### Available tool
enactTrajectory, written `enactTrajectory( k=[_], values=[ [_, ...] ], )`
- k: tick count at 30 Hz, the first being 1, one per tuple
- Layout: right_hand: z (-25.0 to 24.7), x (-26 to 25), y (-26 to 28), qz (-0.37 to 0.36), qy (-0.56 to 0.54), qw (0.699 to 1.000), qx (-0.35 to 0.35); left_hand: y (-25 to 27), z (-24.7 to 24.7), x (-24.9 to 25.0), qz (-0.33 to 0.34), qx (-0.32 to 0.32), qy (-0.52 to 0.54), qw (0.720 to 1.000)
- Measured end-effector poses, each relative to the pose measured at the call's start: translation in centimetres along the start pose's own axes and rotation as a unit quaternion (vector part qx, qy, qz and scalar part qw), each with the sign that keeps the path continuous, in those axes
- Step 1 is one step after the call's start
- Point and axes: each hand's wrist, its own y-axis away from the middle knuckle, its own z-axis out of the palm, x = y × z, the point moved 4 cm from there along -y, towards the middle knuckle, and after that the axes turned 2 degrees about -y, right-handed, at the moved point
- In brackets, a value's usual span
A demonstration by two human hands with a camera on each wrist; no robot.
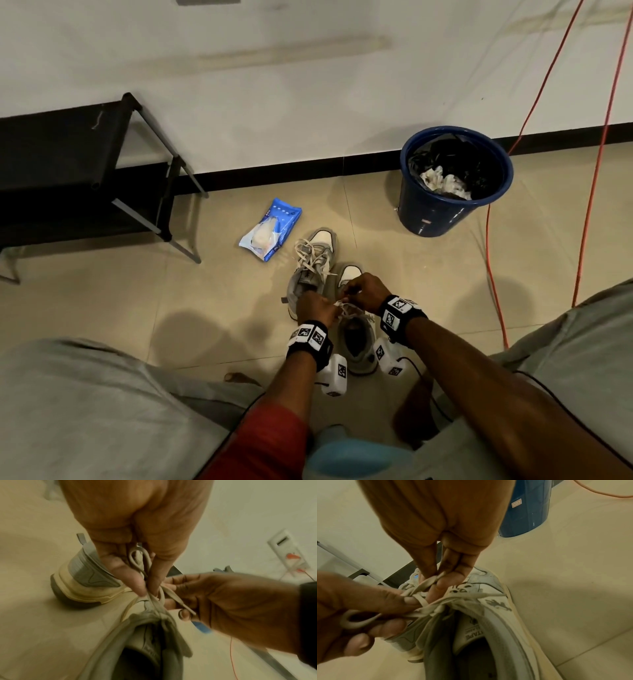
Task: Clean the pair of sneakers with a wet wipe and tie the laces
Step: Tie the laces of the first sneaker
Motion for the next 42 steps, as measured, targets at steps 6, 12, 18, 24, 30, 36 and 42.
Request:
enactTrajectory(
  k=[6,12,18,24,30,36,42],
  values=[
    [-0.1,0.4,0.0,0.076,-0.055,0.996,0.003,1.4,1.2,-0.2,0.108,0.085,-0.074,0.988],
    [0.1,1.1,0.0,0.117,-0.095,0.988,-0.034,3.1,-0.2,1.3,0.198,0.08,-0.046,0.976],
    [-1.9,-0.2,1.1,0.103,0.013,0.995,-0.003,0.2,-0.1,-0.3,-0.06,-0.079,0.072,0.992],
    [-3.3,-0.9,4.6,0.162,0.044,0.985,0.044,2.7,1.3,0.5,-0.185,-0.266,0.276,0.905],
    [-0.4,0.5,5.5,0.11,-0.096,0.987,0.064,3.1,2.2,0.7,-0.159,-0.275,0.361,0.877],
    [-0.8,1.5,5.7,0.128,0.033,0.987,0.093,1.1,0.9,-0.8,-0.102,-0.184,0.305,0.929],
    [-1.0,3.2,6.3,0.188,0.113,0.972,0.084,-1.6,0.0,-3.5,0.051,-0.051,0.007,0.997]
  ],
)
